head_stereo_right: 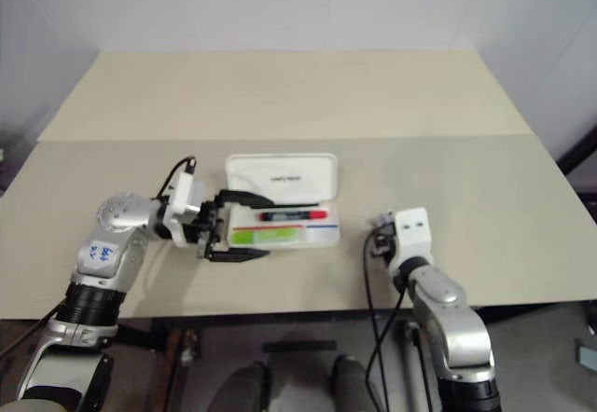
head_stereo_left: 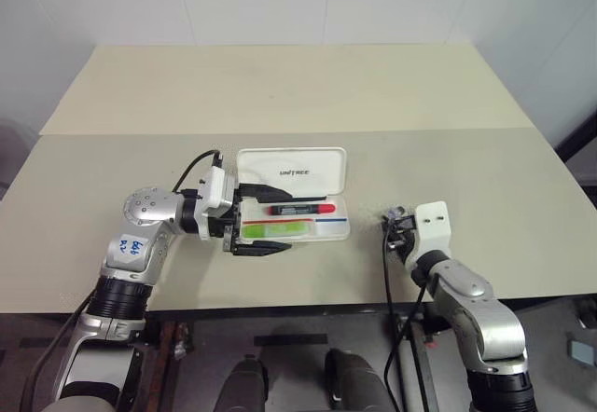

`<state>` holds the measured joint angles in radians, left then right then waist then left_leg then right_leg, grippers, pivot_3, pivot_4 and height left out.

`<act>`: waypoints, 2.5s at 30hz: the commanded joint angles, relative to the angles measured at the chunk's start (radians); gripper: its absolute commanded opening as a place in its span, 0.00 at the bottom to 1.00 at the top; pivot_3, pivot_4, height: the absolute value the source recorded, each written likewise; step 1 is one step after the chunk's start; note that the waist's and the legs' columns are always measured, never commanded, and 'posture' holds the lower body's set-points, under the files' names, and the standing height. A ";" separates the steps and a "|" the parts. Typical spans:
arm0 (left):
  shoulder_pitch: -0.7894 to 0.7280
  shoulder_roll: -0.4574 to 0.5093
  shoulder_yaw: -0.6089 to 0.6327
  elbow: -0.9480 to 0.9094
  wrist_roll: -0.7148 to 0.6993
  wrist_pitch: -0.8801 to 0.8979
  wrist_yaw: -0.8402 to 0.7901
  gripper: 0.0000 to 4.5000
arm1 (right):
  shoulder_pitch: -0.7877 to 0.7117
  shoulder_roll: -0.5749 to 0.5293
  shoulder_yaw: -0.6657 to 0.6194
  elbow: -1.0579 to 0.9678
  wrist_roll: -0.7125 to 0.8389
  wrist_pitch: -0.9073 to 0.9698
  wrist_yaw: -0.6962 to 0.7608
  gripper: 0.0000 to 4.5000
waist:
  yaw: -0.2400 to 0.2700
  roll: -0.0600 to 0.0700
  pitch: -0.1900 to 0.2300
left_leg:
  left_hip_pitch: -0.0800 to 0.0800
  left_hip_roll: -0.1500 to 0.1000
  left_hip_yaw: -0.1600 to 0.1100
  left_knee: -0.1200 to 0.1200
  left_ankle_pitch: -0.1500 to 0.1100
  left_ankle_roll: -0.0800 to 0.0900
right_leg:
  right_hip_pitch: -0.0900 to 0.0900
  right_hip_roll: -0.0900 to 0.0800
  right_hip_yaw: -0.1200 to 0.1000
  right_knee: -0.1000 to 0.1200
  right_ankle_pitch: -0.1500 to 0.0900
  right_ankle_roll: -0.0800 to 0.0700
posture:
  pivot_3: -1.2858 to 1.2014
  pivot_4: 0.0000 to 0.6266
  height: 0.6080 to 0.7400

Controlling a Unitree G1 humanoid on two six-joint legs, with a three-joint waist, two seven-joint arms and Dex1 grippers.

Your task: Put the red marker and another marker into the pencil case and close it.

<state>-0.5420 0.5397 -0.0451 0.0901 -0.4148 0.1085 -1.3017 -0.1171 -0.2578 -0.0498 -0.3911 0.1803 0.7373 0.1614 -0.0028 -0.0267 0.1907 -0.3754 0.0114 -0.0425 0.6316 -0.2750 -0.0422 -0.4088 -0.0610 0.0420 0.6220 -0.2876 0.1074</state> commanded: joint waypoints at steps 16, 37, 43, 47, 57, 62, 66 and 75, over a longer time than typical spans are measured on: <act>0.000 -0.006 0.015 -0.012 -0.013 -0.048 -0.005 1.00 | -0.028 -0.003 -0.056 -0.056 0.012 0.057 -0.022 0.37 | -0.002 0.000 0.000 | 0.000 0.001 0.000 -0.002 0.000 0.000 | -0.001 0.000 0.000 -0.001 0.000 0.000 | 0.52 0.24 1.00; 0.002 0.003 0.015 -0.005 -0.010 -0.055 -0.015 1.00 | -0.127 0.089 -0.004 -0.042 -0.033 0.075 -0.100 0.60 | -0.024 0.000 0.000 | -0.001 0.001 -0.001 -0.003 0.000 0.000 | -0.001 0.000 0.000 -0.001 0.000 0.000 | 0.52 0.24 1.00; 0.009 0.006 0.016 -0.016 -0.011 -0.052 -0.009 1.00 | -0.156 0.107 -0.022 -0.047 -0.031 0.046 -0.117 0.74 | -0.027 0.000 0.000 | 0.000 0.001 0.000 -0.003 0.000 0.000 | -0.002 0.001 0.000 0.000 0.000 0.000 | 0.52 0.24 1.00; 0.008 0.006 0.016 -0.014 -0.011 -0.052 -0.010 1.00 | -0.168 0.120 -0.014 -0.056 -0.026 0.051 -0.118 1.00 | -0.026 0.000 0.000 | 0.000 0.001 -0.001 -0.003 0.000 0.000 | -0.002 0.001 0.000 0.000 0.000 0.000 | 0.52 0.24 1.00; 0.018 0.010 0.014 -0.032 -0.010 -0.049 -0.006 1.00 | -0.120 0.163 -0.031 0.029 -0.039 0.025 -0.162 1.00 | -0.025 0.001 0.000 | -0.001 0.001 0.000 -0.004 0.000 0.000 | -0.002 0.000 0.000 -0.001 0.000 -0.001 | 0.52 0.24 1.00; 0.025 0.016 0.016 -0.045 -0.013 -0.048 -0.001 1.00 | -0.118 0.173 -0.036 0.095 -0.050 -0.026 -0.178 1.00 | -0.026 0.001 0.000 | 0.000 0.001 0.000 -0.003 0.000 0.000 | -0.002 0.000 0.000 0.000 0.000 -0.001 | 0.52 0.24 1.00; 0.027 0.017 0.016 -0.049 -0.014 -0.049 0.002 1.00 | -0.128 0.190 -0.037 0.122 -0.044 -0.047 -0.182 1.00 | -0.027 0.001 0.000 | 0.000 0.001 0.000 -0.003 0.000 0.000 | -0.002 0.000 0.000 0.000 0.000 0.000 | 0.52 0.24 1.00; 0.015 0.010 0.011 -0.039 -0.010 -0.053 0.007 1.00 | -0.149 0.221 -0.036 0.206 -0.047 -0.093 -0.191 1.00 | -0.031 0.000 0.000 | 0.001 0.001 0.001 -0.002 0.000 0.000 | -0.001 0.001 0.001 0.001 0.000 0.000 | 0.52 0.24 1.00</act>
<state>-0.5163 0.5482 -0.0453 0.0841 -0.4150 0.0662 -1.3006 -0.2603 -0.0438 -0.0846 -0.2188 0.1343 0.6521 -0.0289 -0.0334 -0.0262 0.1910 -0.3743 0.0127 -0.0412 0.6297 -0.2749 -0.0422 -0.4103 -0.0604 0.0435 0.6226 -0.2873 0.1068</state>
